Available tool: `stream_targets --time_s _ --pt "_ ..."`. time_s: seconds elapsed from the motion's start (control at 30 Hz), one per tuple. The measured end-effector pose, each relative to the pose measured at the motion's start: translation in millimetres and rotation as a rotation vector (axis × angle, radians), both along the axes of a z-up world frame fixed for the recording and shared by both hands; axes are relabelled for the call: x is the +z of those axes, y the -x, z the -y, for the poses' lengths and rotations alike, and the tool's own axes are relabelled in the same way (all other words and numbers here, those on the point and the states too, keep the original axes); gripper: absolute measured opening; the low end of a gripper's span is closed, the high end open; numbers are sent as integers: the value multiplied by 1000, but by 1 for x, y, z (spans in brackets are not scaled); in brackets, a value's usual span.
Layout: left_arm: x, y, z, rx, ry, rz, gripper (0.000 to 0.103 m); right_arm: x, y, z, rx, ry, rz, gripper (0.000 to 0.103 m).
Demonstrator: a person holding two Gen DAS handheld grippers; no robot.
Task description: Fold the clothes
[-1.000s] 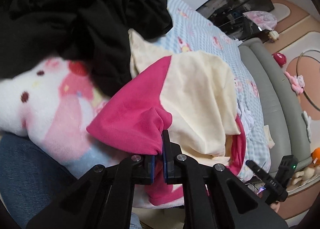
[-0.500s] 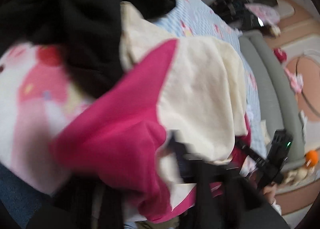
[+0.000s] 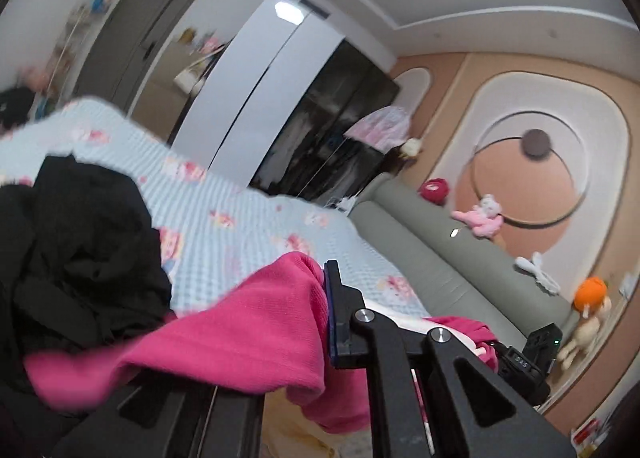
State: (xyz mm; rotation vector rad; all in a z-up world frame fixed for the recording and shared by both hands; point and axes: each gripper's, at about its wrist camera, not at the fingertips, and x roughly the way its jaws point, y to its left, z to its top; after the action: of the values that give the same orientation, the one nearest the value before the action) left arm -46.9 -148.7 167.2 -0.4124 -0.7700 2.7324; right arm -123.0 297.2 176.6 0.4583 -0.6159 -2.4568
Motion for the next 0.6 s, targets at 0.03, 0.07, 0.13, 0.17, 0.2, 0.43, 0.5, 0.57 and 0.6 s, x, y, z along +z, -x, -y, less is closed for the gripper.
stream_targets --time_s 0.03,0.07,0.13,0.17,0.2,0.43,0.5,0.57,0.6 --pt "-13 -4 -3 0 5 34 8 -11 -4 -5 -10 14 40 12" --pt "-30 -7 -7 4 16 77 8 -23 -7 -9 -19 26 85 12" --pt "-85 -4 -6 3 -17 217 8 -76 -8 -16 -11 40 248 12" --pt "-115 -2 -5 1 -40 293 8 -108 -9 -19 -7 46 337 12" --pt "-153 0 0 -4 -88 392 8 -138 -13 -23 -18 33 425 16" --pt "-295 -26 3 -17 -179 711 9 -245 -38 -39 -75 -115 708 22" --pt "-305 -32 7 -16 -187 729 10 -252 -44 -39 -93 -180 716 23" --pt "-314 -37 14 -14 -206 745 10 -248 -49 -43 -117 -234 688 30" --pt "-315 -39 17 -14 -210 746 10 -244 -50 -41 -131 -264 669 35"
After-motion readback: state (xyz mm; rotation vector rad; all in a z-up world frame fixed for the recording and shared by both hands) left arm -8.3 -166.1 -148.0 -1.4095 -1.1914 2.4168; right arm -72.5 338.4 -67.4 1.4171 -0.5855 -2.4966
